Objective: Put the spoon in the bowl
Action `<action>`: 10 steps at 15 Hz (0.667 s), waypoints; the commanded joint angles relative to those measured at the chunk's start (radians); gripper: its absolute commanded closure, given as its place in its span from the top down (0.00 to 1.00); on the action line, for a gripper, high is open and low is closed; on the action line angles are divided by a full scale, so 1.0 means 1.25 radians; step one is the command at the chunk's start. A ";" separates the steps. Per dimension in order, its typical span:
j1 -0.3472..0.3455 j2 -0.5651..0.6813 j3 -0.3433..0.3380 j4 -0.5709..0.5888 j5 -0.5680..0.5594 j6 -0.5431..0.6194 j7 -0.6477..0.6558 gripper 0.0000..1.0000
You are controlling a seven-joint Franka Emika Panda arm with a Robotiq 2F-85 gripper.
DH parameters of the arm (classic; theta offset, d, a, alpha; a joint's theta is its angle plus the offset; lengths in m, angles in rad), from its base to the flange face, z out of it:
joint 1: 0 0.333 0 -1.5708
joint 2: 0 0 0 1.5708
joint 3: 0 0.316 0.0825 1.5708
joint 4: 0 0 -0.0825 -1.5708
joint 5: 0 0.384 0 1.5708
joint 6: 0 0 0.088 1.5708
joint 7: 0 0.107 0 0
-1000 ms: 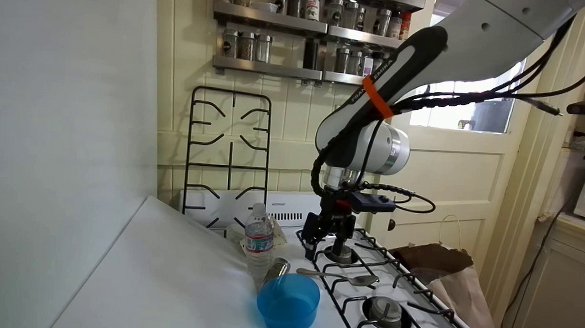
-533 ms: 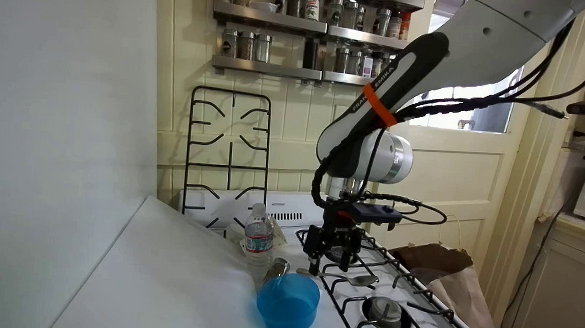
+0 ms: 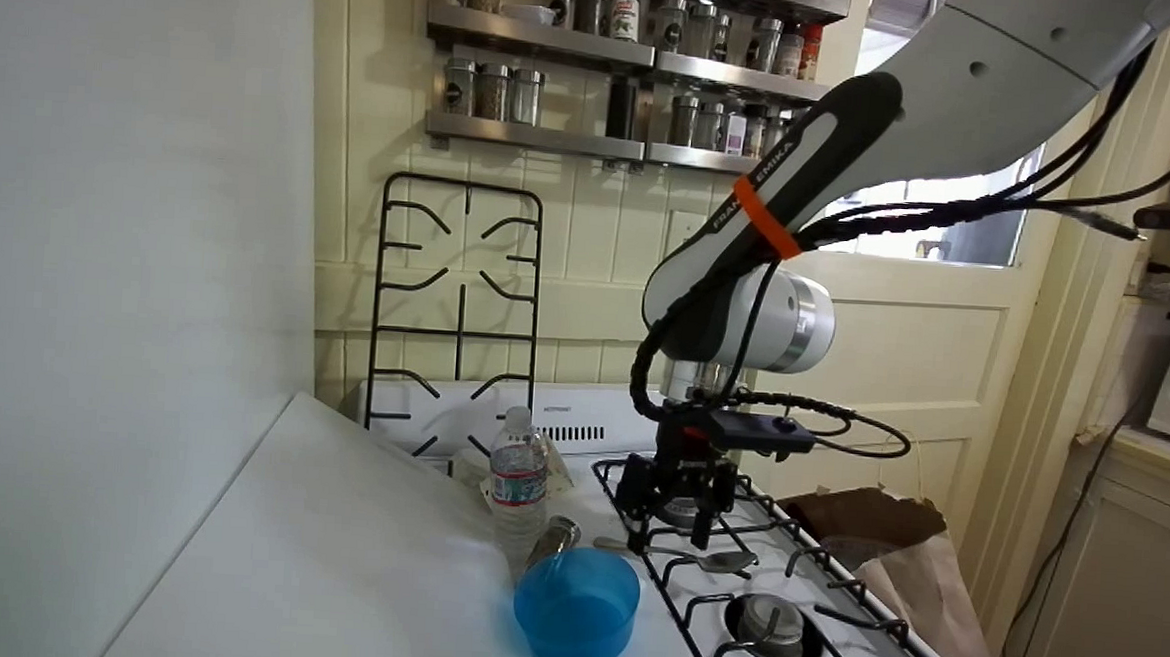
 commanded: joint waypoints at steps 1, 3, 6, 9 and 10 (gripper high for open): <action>-0.007 0.020 0.000 0.021 -0.008 -0.008 0.002 0.72; -0.007 0.030 0.000 0.033 -0.015 -0.010 -0.001 0.56; -0.011 0.049 -0.002 0.053 -0.021 -0.012 -0.010 0.33; -0.016 0.065 -0.002 0.073 -0.025 -0.022 -0.014 0.11; -0.017 0.067 -0.001 0.075 -0.023 -0.022 -0.015 0.04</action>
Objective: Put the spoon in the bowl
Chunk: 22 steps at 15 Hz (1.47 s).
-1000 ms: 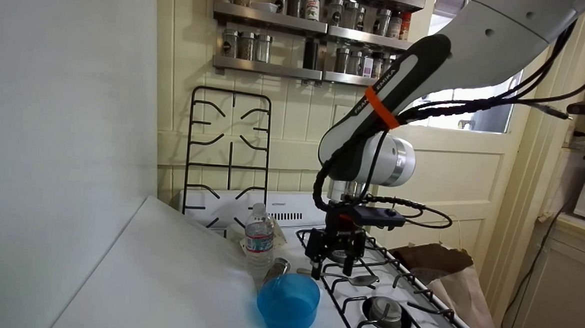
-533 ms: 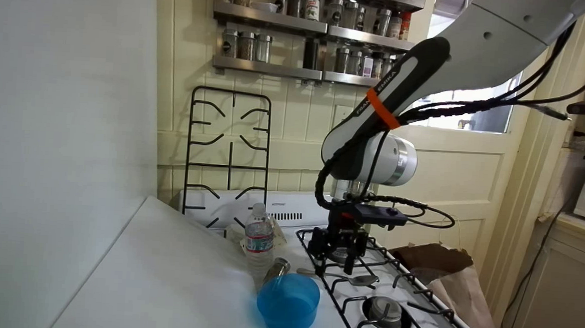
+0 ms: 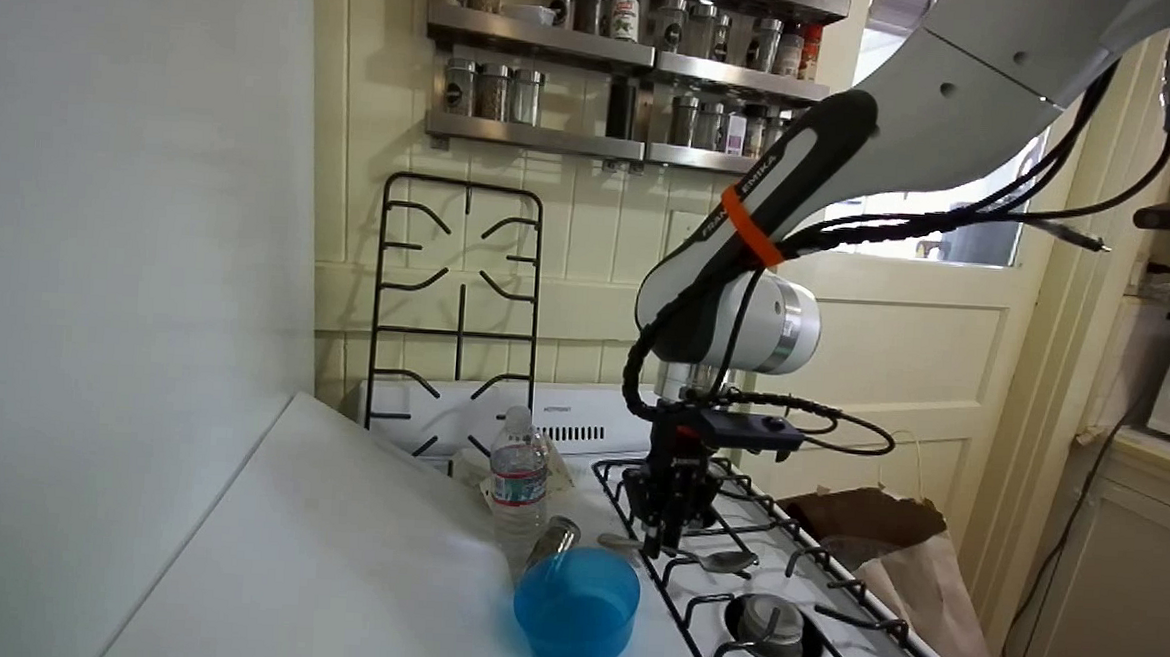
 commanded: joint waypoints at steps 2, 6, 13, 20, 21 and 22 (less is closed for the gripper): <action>-0.007 0.013 0.004 0.021 -0.013 -0.018 -0.006 0.00; 0.000 -0.036 0.016 -0.017 -0.021 0.010 -0.029 0.03; 0.000 -0.122 0.058 -0.086 0.036 0.137 -0.160 0.03; -0.001 -0.081 0.044 -0.061 0.077 0.139 -0.120 0.57; -0.005 -0.066 0.041 -0.052 0.081 0.144 -0.125 0.66; -0.007 -0.049 0.041 -0.039 0.087 0.139 -0.122 0.73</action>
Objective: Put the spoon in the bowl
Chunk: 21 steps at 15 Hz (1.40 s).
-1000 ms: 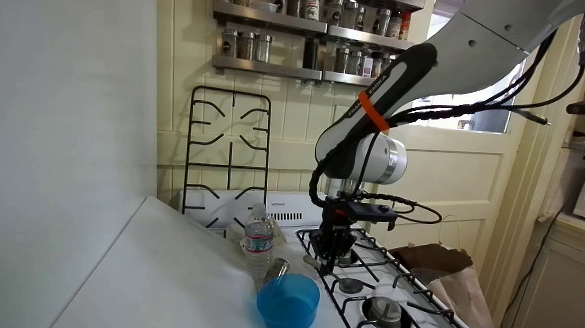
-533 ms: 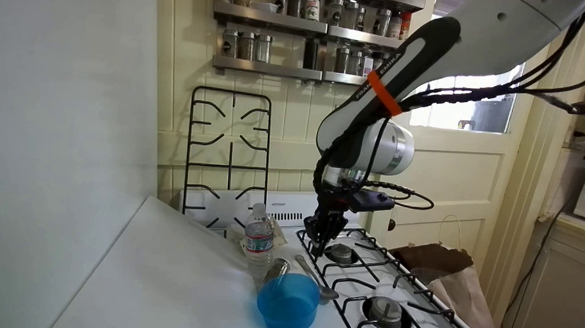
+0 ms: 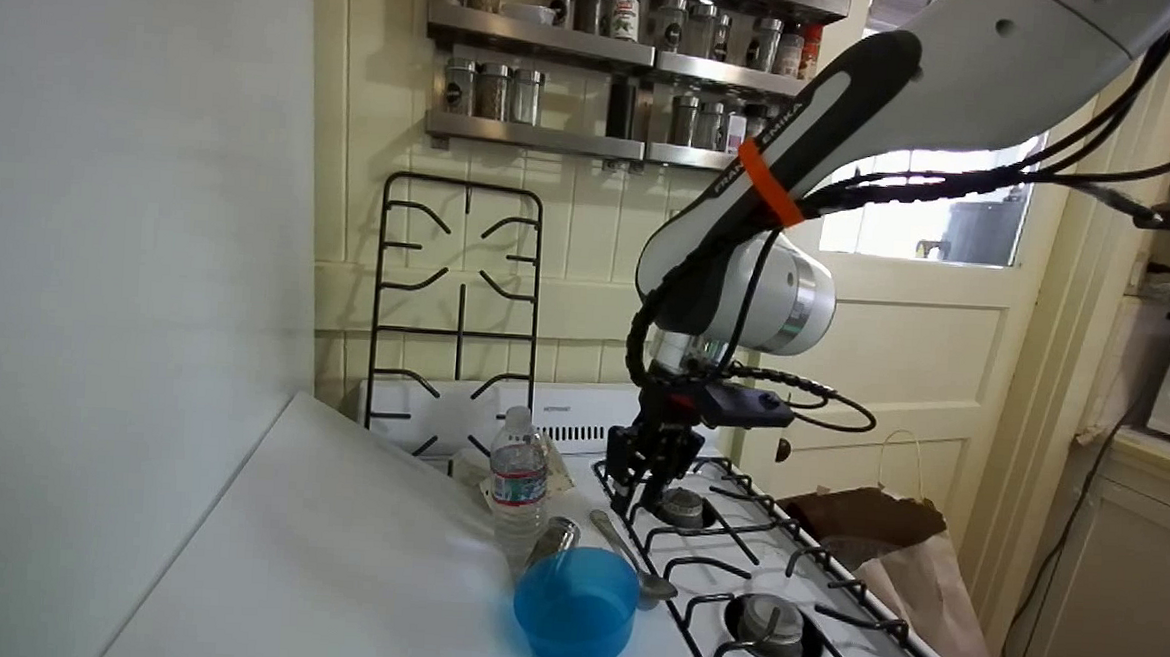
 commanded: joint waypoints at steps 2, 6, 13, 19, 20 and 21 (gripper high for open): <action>-0.008 0.065 -0.002 0.033 0.028 0.020 0.022 0.88; -0.012 0.061 0.000 0.032 0.020 0.004 0.025 0.92; 0.039 0.008 -0.019 -0.045 0.006 0.095 0.320 1.00; 0.052 0.005 -0.024 -0.054 -0.008 0.097 0.441 1.00; 0.051 0.015 -0.032 -0.042 -0.029 0.086 0.447 1.00; 0.048 0.023 -0.034 -0.031 -0.035 0.075 0.437 1.00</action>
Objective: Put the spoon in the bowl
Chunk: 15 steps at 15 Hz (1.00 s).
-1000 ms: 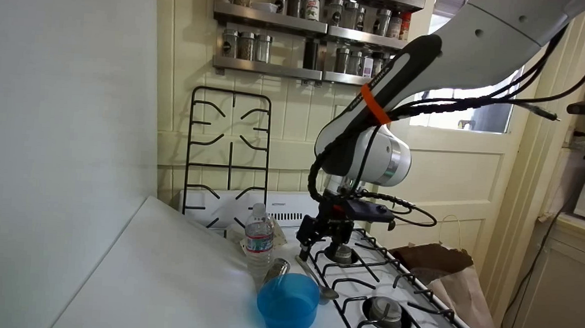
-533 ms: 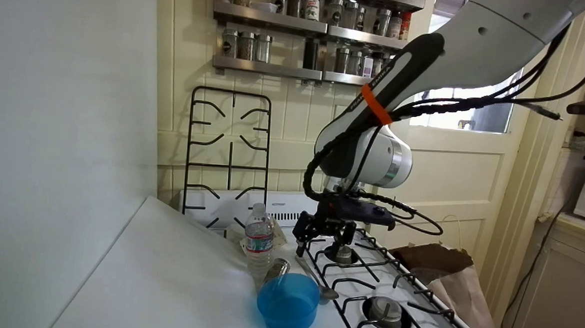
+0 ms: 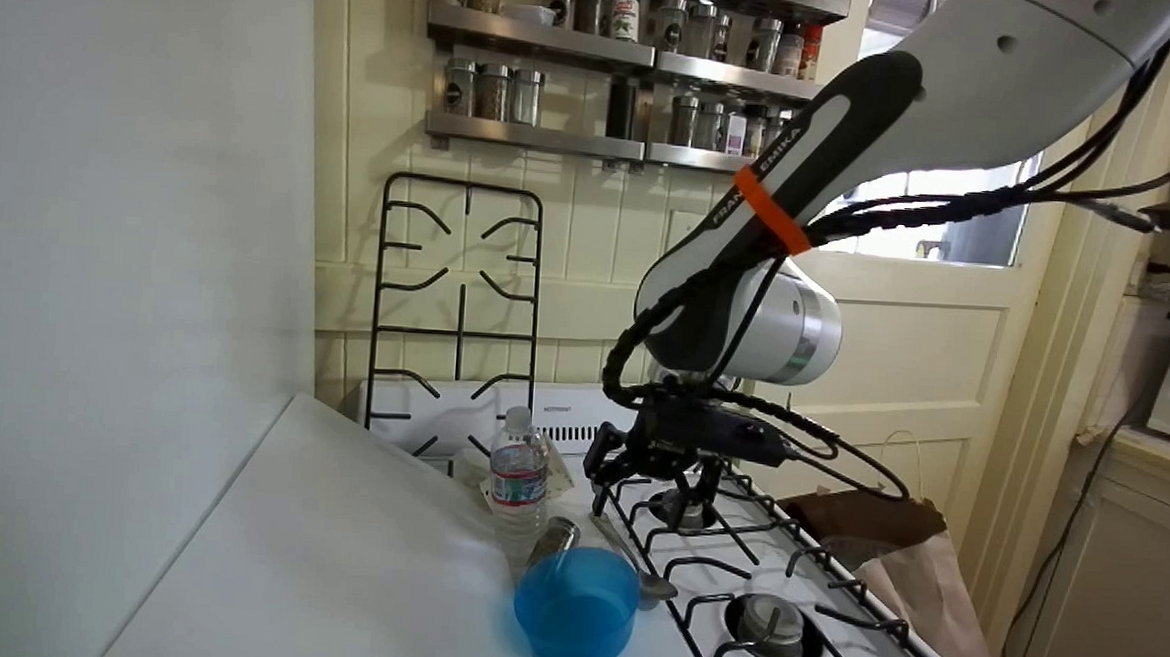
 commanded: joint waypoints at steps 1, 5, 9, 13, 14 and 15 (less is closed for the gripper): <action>-0.006 0.028 -0.016 0.035 -0.031 -0.033 -0.012 1.00; -0.015 0.069 -0.017 0.090 -0.031 -0.084 -0.047 1.00; 0.000 0.052 -0.011 0.087 -0.034 -0.140 -0.035 1.00; 0.003 0.052 -0.011 0.083 -0.037 -0.156 -0.033 1.00; 0.002 0.056 -0.015 0.084 -0.039 -0.151 -0.026 1.00; -0.001 0.063 -0.015 0.088 -0.035 -0.149 -0.033 0.98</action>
